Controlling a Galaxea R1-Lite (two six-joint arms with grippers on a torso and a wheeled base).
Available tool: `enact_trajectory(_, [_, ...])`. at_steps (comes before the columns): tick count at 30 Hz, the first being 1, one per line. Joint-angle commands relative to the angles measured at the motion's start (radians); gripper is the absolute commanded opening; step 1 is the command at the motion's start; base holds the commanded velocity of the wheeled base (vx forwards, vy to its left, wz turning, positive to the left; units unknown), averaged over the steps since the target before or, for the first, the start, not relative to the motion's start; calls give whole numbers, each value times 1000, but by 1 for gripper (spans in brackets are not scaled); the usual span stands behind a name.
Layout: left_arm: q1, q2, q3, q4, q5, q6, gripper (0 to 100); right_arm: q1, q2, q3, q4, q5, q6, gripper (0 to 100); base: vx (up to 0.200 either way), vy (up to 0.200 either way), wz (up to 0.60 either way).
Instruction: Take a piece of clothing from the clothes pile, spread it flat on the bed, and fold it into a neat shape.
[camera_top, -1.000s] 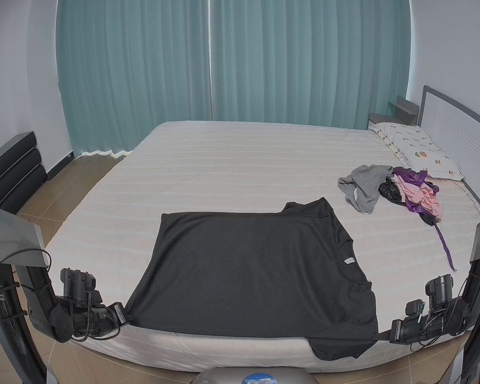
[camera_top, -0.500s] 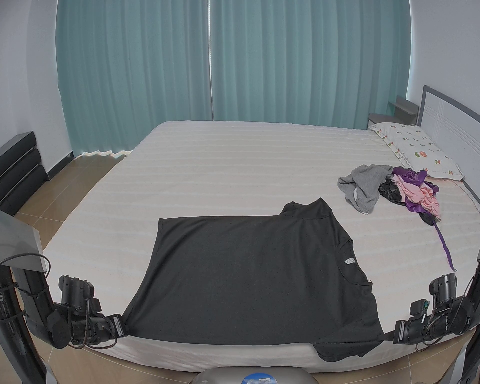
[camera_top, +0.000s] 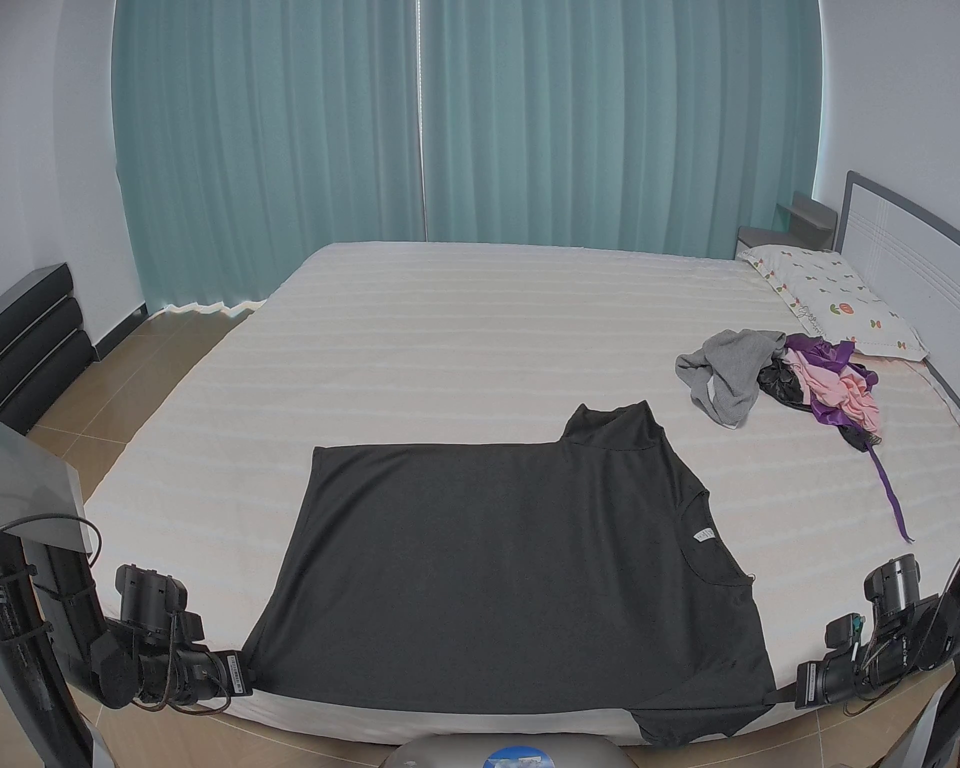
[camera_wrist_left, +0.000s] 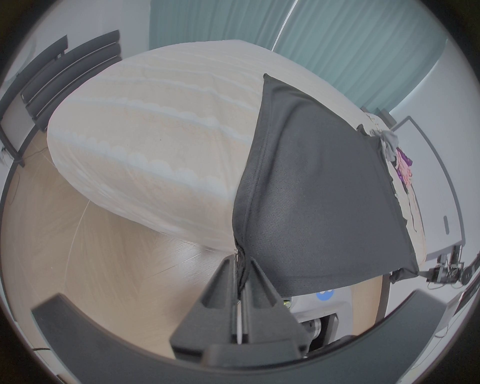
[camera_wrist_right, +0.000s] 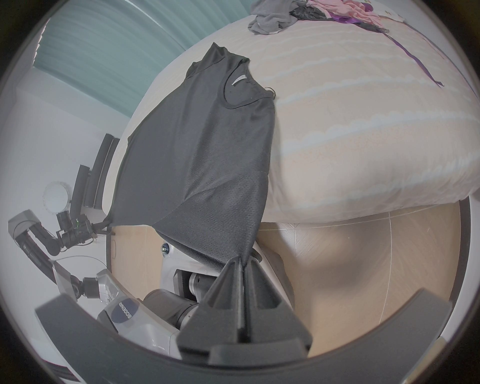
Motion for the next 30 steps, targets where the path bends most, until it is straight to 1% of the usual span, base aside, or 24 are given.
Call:
enact_trajectory(1, [-1, -1, 27, 1, 1, 29, 0, -12, -46, 17, 24, 0, -26, 0, 0, 0, 0])
enact_trajectory(2, [-1, -1, 27, 1, 1, 29, 0, -12, -46, 17, 24, 0, -26, 0, 0, 0, 0])
enact_trajectory(3, [1, -1, 42, -1, 9, 60, 0, -17, -49, 17, 38, -1, -41, 0, 0, 0, 0])
enact_trajectory(6, [1, -1, 51, 5, 15, 86, 0, -25, -54, 17, 63, -6, -63, 0, 0, 0, 0])
enact_trajectory(11, [-1, -6, 51, 18, 20, 92, 0, -26, -63, 17, 93, -27, -89, 0, 0, 0, 0])
enact_trajectory(14, [-1, -6, 51, 58, 41, 103, 0, -26, -72, 17, 119, -29, -106, 0, 0, 0, 0])
enact_trajectory(16, [-4, -7, 51, 79, 44, 129, 0, -26, -80, 17, 123, -26, -113, 0, 0, 0, 0])
enact_trajectory(21, [-7, -26, 51, 105, 46, 141, 0, -29, -97, 17, 119, -26, -112, 0, 0, 0, 0])
enact_trajectory(25, [-13, -58, 41, 99, 47, 129, 0, -29, -144, 8, 109, -17, -98, 0, 0, 0, 0])
enact_trajectory(27, [-13, -73, 21, 90, 52, 107, 0, -38, -178, -4, 110, -15, -83, 0, 0, 0, 0])
enact_trajectory(30, [-16, -113, -32, 62, 58, -25, 0, -38, -215, -43, 110, -14, -32, 0, 0, 0, 0])
